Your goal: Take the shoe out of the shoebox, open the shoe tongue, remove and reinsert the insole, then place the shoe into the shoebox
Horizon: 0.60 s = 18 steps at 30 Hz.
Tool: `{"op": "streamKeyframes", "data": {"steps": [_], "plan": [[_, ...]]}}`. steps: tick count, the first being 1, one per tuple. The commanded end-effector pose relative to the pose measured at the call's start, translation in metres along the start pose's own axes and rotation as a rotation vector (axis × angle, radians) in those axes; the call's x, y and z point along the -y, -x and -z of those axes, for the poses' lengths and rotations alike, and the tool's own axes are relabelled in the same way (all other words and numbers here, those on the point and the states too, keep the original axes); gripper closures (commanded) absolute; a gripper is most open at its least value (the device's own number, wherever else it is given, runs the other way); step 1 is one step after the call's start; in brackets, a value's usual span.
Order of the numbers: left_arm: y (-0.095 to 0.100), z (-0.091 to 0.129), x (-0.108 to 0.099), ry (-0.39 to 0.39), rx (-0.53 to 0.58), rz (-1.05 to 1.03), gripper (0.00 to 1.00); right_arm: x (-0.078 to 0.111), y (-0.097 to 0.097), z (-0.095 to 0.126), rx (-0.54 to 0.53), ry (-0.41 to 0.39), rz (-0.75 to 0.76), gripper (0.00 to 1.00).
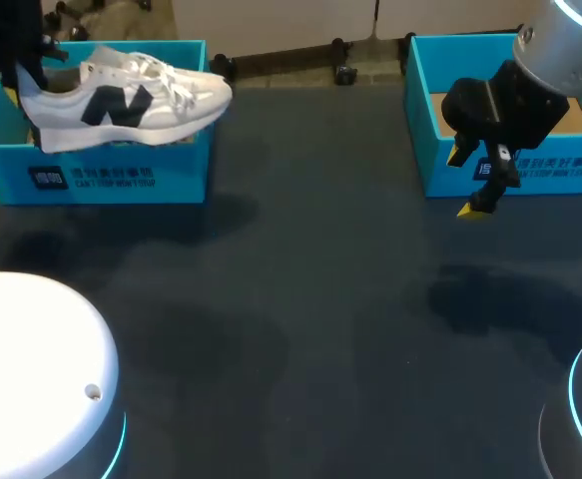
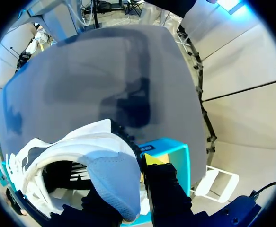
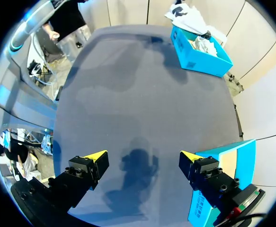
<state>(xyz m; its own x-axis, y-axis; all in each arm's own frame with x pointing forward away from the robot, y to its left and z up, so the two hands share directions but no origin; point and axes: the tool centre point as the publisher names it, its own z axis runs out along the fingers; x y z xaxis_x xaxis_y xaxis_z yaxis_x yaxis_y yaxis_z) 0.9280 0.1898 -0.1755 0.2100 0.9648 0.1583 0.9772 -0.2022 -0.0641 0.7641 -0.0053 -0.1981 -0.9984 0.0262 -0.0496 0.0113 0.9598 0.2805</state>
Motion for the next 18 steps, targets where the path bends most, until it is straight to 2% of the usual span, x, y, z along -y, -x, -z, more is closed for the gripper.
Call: {"op": "streamKeyframes", "data": {"steps": [1,9,16,18], "plan": [[0.017,0.003,0.02,0.091,-0.021,0.002,1.0,0.0,0.001,-0.001,-0.001,-0.003,0.0,0.0],[0.063,0.005,0.037,0.095,-0.027,-0.008,1.0,0.0,0.001,-0.001,-0.001,-0.003,0.0,0.0],[0.104,0.005,0.054,0.13,-0.059,-0.027,1.0,0.0,0.001,-0.001,-0.001,-0.003,0.0,0.0],[0.123,0.004,0.059,0.134,-0.066,-0.048,1.0,0.0,0.001,-0.001,-0.001,-0.003,0.0,0.0]]}}
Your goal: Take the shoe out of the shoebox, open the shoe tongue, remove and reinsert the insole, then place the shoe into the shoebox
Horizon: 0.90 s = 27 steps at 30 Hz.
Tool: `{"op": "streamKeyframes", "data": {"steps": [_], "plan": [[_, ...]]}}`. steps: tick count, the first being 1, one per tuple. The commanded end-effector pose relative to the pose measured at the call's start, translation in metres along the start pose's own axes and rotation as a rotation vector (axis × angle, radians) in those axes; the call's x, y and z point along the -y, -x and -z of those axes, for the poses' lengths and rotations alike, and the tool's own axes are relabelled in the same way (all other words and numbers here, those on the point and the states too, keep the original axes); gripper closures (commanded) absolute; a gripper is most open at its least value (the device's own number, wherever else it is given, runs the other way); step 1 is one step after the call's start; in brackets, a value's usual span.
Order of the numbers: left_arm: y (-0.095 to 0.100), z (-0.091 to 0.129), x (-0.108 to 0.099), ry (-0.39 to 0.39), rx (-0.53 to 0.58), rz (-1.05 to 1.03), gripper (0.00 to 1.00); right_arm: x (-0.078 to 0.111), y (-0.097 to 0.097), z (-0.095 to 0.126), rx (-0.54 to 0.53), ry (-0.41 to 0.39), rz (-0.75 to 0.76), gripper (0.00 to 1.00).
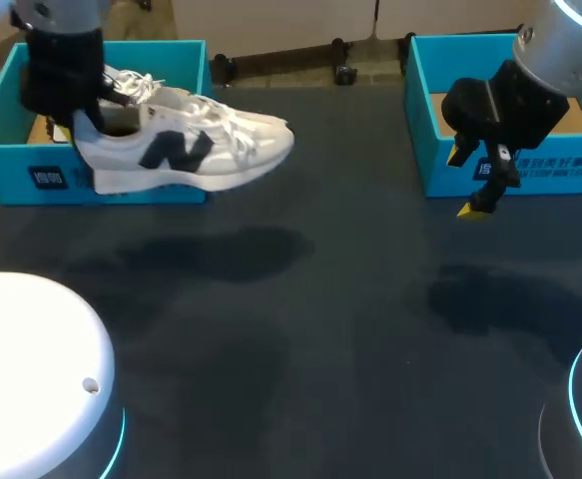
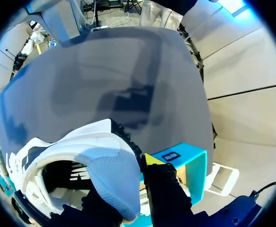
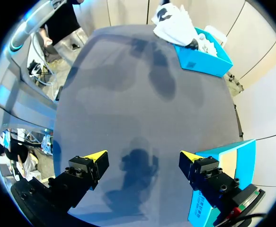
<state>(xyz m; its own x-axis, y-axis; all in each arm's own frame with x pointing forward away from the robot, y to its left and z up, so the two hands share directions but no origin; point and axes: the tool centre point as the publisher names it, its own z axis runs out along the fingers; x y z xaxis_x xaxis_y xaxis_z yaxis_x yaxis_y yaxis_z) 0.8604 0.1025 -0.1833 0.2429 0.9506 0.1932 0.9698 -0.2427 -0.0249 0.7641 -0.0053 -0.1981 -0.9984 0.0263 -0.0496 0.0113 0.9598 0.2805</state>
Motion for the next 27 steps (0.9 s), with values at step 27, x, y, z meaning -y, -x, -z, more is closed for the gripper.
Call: {"op": "streamKeyframes", "data": {"steps": [27], "plan": [[0.151,-0.017,0.029,0.094,-0.036,-0.131,1.0,0.0,0.001,-0.001,-0.001,-0.003,0.0,0.0]]}}
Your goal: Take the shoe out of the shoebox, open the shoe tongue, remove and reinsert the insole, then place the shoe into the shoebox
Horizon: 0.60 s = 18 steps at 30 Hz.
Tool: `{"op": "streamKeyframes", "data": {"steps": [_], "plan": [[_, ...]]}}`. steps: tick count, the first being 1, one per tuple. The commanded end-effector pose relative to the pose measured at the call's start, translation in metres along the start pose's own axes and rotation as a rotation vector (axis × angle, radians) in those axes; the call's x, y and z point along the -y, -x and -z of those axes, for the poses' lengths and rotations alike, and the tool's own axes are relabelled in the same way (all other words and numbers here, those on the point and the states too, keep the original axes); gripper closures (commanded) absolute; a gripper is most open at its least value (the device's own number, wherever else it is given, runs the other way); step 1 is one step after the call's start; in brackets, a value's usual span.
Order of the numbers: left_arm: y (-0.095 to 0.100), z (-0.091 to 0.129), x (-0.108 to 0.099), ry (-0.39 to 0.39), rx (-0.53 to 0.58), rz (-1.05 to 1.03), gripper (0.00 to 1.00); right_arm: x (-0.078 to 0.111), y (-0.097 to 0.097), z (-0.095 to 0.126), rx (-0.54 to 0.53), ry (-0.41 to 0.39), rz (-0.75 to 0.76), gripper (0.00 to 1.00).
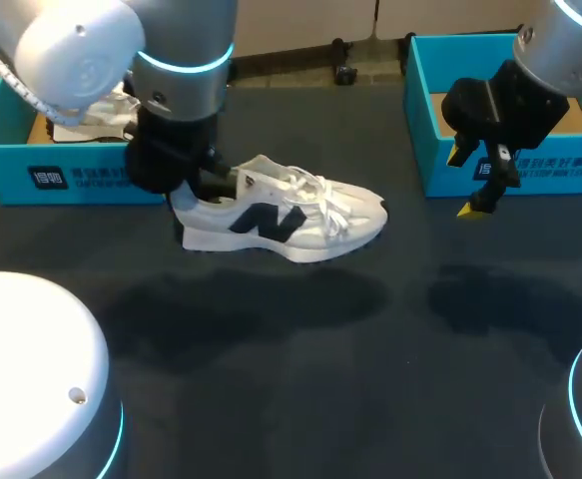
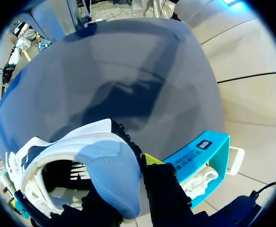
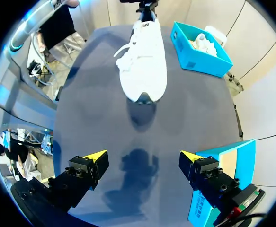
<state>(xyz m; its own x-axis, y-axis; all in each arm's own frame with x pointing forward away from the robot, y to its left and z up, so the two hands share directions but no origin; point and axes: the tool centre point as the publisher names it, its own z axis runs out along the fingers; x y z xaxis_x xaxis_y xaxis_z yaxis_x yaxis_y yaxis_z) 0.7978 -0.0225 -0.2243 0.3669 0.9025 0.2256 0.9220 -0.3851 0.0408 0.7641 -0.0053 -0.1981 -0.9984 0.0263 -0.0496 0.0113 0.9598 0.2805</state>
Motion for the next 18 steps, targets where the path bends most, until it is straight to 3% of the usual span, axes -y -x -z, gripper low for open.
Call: {"op": "streamKeyframes", "data": {"steps": [1,18], "plan": [[0.0115,-0.0031,-0.0005,-0.002,-0.005,0.016,1.0,-0.0004,0.0011,-0.001,-0.001,-0.003,0.0,0.0],[0.0137,-0.0039,0.0004,0.001,-0.013,0.027,1.0,-0.0004,0.0011,-0.001,-0.001,-0.003,0.0,0.0]]}}
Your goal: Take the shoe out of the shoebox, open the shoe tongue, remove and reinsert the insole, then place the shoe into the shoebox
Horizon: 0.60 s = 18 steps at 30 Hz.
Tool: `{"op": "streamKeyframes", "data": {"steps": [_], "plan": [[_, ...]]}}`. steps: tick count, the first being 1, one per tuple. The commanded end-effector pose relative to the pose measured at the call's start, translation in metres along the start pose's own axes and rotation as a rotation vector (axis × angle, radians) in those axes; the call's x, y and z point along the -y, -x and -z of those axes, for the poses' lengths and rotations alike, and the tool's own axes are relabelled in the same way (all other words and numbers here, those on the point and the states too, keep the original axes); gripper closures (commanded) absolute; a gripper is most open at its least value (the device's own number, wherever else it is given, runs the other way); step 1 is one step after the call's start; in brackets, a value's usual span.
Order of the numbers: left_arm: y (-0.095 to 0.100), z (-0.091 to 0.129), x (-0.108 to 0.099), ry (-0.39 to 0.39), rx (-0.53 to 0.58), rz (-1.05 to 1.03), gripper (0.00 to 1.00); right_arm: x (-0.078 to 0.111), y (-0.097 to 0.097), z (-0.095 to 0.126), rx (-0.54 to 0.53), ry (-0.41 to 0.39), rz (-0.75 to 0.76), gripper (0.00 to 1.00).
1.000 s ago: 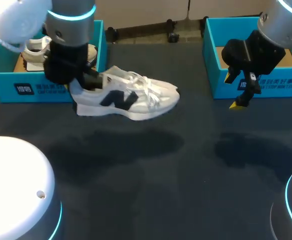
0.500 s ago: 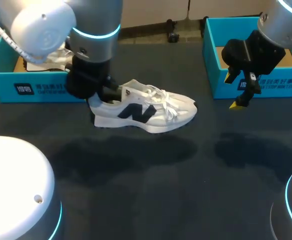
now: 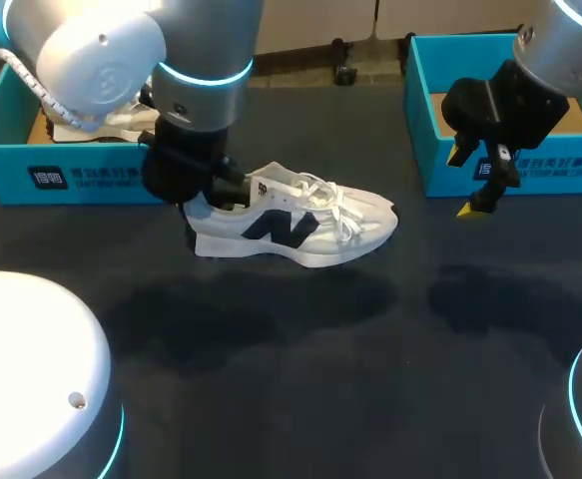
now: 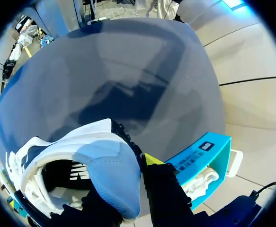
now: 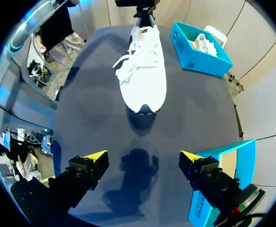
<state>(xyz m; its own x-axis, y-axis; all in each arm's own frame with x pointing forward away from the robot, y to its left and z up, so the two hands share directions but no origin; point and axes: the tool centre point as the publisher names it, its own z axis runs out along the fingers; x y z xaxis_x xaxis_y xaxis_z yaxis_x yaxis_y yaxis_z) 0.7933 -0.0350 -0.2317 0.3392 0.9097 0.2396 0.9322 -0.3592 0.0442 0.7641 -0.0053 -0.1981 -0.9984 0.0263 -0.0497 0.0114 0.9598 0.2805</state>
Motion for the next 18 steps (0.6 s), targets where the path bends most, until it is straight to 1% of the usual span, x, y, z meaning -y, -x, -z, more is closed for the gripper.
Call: {"op": "streamKeyframes", "data": {"steps": [1,5,8,13,16,18], "plan": [[-0.001,0.0,0.001,0.004,0.002,-0.001,1.0,0.0,0.001,-0.001,-0.001,-0.003,0.0,0.0],[-0.001,0.0,0.001,0.004,0.002,-0.001,1.0,0.0,0.001,-0.001,-0.001,-0.003,0.0,0.0],[0.007,-0.011,0.001,-0.017,0.013,0.0,1.0,0.0,0.001,-0.001,-0.001,-0.003,0.0,0.0],[0.02,-0.03,-0.001,-0.018,0.018,0.006,1.0,0.0,0.001,-0.001,-0.001,-0.003,0.0,0.0],[0.028,-0.045,-0.005,-0.018,0.005,0.018,1.0,0.0,0.001,-0.001,-0.001,-0.003,0.0,0.0],[0.031,-0.052,-0.006,-0.022,0.009,0.014,1.0,0.0,0.001,-0.001,-0.001,-0.003,0.0,0.0]]}}
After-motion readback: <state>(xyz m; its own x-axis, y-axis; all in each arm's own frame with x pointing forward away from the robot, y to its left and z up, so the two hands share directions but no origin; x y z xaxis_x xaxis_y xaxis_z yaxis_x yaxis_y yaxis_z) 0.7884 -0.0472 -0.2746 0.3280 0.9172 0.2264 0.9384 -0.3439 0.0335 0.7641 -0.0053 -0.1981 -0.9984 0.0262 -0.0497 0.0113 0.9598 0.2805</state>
